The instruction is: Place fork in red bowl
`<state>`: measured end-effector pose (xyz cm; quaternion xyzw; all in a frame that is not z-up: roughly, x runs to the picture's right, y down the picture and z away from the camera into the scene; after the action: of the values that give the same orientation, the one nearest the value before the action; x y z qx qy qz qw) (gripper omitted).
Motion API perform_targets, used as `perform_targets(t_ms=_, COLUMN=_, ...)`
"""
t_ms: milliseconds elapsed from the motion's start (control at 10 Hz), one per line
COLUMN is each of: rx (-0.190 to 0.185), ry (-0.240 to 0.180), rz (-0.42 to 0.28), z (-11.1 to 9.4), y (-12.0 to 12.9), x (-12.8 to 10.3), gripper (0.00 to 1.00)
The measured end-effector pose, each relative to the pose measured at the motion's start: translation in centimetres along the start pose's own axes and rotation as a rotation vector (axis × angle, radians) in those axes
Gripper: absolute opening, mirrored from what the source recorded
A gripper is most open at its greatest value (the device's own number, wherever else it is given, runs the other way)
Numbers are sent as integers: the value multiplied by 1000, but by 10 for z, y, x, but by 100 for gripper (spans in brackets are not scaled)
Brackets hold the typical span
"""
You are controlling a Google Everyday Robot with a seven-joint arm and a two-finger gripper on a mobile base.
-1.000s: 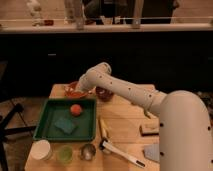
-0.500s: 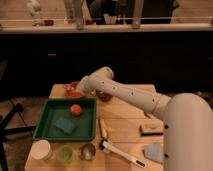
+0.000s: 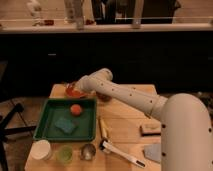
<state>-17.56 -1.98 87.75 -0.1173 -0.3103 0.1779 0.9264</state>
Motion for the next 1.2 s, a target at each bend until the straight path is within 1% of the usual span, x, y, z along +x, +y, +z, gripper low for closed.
perform_targets(t_ms=400, rx=-26, ry=-5, rz=-5, z=17, y=-10, x=-4, gripper=0)
perform_targets(t_ms=500, rx=-38, ry=-6, rz=-6, z=23, y=-12, x=-6, gripper=0)
perform_targets(t_ms=900, rx=-85, ry=6, rz=-7, z=43, y=-13, x=-4, gripper=0)
perform_targets(t_ms=1100, rx=-99, ry=14, rz=-6, z=48, y=-13, x=-3, gripper=0)
perform_targets(t_ms=1200, rx=-100, ry=18, rz=-5, z=49, y=-14, x=-2, gripper=0)
